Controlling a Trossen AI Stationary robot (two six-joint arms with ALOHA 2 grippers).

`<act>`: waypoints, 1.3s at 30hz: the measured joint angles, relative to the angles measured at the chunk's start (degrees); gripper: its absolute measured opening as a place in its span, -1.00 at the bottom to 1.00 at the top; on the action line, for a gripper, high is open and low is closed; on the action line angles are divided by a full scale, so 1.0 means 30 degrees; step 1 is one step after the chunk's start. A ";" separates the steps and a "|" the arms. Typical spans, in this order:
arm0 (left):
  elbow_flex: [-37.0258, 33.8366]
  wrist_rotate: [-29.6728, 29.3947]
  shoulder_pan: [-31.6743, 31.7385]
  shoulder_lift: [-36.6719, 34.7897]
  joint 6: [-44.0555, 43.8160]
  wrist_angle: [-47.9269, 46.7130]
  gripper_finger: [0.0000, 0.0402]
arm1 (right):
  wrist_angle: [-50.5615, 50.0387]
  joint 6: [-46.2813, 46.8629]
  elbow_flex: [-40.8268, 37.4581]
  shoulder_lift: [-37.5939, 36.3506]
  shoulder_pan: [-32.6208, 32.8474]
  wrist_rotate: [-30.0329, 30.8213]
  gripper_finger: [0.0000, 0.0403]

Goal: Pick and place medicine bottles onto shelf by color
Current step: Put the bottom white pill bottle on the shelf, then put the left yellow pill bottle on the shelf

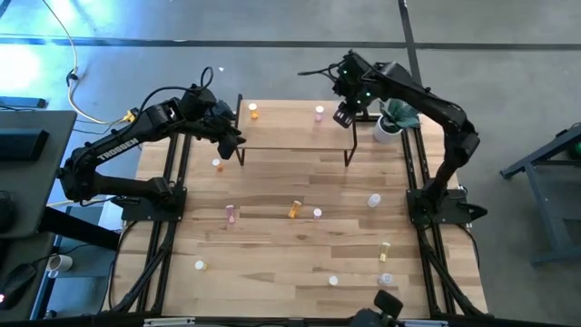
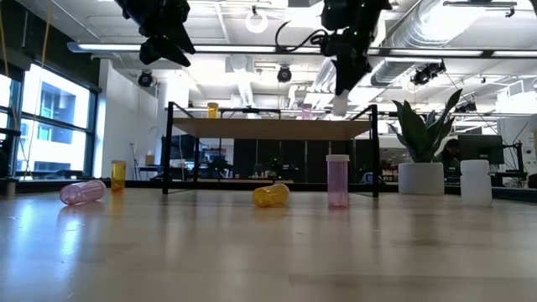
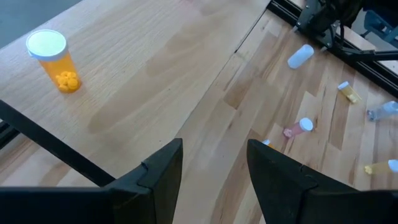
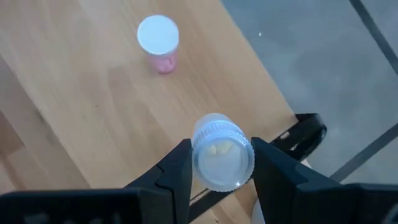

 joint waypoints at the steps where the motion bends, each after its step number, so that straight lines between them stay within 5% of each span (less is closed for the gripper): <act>1: 0.0004 0.0000 0.0007 0.0000 0.0007 0.0004 -0.15 | -0.0003 -0.0019 0.0000 0.0188 0.0039 -0.0001 -0.39; 19: 0.0007 0.0000 0.0004 0.0000 0.0000 -0.0007 -0.15 | -0.0012 -0.0525 0.0000 0.1441 0.0009 0.0090 -0.39; 29: 0.0005 0.0233 0.0007 0.0000 0.0002 -0.0118 -0.15 | 0.0300 -0.0874 0.0000 0.1441 0.0009 0.0394 -0.15; 39: 0.0007 0.0202 0.0000 0.0000 0.0054 -0.0432 -0.15 | 0.1287 -0.0874 -0.0007 0.1441 0.0009 0.0778 -0.13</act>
